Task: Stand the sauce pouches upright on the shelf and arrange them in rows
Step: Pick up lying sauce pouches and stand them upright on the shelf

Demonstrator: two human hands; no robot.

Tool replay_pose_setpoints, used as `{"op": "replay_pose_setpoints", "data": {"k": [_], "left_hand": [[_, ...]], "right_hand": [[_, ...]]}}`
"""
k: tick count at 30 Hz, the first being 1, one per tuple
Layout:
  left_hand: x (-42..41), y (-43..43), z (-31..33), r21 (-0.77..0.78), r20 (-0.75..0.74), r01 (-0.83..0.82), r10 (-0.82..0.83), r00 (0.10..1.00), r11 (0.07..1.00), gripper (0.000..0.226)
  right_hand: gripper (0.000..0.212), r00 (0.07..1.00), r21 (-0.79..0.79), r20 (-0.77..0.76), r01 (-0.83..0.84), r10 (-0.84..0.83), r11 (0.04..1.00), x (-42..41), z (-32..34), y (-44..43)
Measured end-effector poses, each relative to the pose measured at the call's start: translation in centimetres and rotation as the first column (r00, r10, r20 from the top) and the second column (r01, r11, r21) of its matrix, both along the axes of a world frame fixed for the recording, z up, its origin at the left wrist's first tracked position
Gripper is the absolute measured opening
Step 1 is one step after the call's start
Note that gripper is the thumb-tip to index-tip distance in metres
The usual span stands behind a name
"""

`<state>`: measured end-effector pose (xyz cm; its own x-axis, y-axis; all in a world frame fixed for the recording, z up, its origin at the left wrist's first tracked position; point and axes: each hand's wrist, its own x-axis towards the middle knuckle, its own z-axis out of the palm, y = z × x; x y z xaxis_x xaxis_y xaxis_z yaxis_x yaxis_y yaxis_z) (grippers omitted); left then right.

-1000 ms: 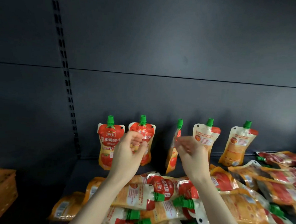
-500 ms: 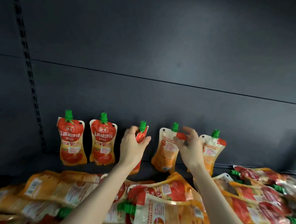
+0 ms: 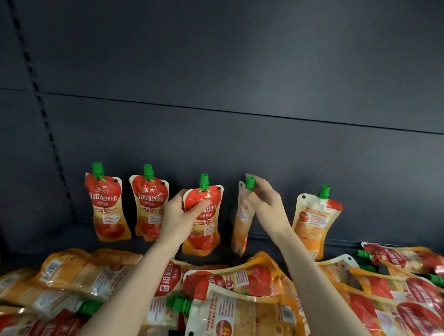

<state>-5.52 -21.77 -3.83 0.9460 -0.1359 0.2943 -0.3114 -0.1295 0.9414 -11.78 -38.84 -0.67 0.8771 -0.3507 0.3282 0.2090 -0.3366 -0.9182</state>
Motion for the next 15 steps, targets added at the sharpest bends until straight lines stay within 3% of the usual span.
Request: {"op": "replay_pose_setpoints", "data": {"k": [4,9,12,15], "left_hand": [[-0.1,0.2,-0.4,-0.022,-0.029,0.044,-0.044,0.999,0.999,0.024],[0.7,0.8,-0.4,-0.074,-0.099,0.125,-0.132,0.986,0.989,0.025],[0.8,1.0,-0.8,-0.042,-0.137,0.163,-0.167,0.976,0.986,0.029],[0.5,1.3,-1.6,0.034,-0.186,0.239,-0.229,0.956,0.970,0.029]], "right_hand": [[0.027,0.991,0.127,-0.055,-0.118,0.126,0.985,0.0,0.8,-1.1],[0.005,0.998,0.119,0.014,-0.065,0.064,0.991,0.0,1.2,-1.1],[0.017,0.999,0.071,0.003,0.033,-0.033,0.997,0.0,0.3,-0.7],[0.032,0.997,0.054,-0.077,0.034,-0.029,0.998,-0.6,-1.1,-0.6]]}}
